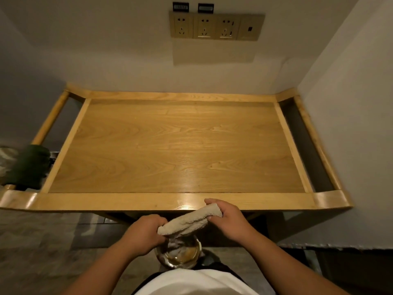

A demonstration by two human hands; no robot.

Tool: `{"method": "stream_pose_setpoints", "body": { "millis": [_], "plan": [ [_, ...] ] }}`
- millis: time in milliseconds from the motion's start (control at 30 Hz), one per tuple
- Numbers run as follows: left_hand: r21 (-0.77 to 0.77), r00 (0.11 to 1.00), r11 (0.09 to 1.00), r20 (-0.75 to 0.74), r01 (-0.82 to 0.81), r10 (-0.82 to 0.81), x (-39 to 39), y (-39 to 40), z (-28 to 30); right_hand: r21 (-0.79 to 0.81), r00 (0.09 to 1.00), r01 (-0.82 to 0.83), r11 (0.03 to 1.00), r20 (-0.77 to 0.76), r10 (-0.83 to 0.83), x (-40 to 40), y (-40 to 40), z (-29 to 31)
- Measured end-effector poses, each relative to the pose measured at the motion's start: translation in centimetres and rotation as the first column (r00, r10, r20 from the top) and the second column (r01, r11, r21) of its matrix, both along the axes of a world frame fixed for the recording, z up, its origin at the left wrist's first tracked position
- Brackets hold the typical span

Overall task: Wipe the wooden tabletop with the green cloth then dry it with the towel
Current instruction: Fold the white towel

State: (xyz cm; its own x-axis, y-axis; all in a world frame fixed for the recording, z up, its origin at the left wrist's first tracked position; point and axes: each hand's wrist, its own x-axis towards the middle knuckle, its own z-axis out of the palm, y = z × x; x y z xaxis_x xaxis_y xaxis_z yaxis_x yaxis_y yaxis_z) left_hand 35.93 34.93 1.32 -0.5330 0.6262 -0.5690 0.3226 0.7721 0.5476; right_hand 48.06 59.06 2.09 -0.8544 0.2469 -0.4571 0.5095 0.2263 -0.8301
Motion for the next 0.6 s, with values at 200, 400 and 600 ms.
{"method": "stream_pose_setpoints", "body": {
  "millis": [200, 400, 600],
  "plan": [
    [0.276, 0.890, 0.862, 0.300, -0.425, 0.343, -2.1, -0.8, 2.0, -0.128, 0.990, 0.082, 0.988, -0.107, -0.096, -1.2, 1.3, 3.4],
    [0.296, 0.713, 0.665, 0.458, -0.686, 0.531, -1.4, -1.8, 2.3, -0.217, 0.979, 0.079, 0.973, -0.167, -0.117, -2.9, 0.7, 4.4],
    [0.411, 0.636, 0.490, 0.411, -0.769, 0.653, 0.3, -3.5, 2.7, -0.192, 0.970, 0.021, 0.981, -0.233, -0.067, -5.2, -1.1, 4.3]
  ]
}}
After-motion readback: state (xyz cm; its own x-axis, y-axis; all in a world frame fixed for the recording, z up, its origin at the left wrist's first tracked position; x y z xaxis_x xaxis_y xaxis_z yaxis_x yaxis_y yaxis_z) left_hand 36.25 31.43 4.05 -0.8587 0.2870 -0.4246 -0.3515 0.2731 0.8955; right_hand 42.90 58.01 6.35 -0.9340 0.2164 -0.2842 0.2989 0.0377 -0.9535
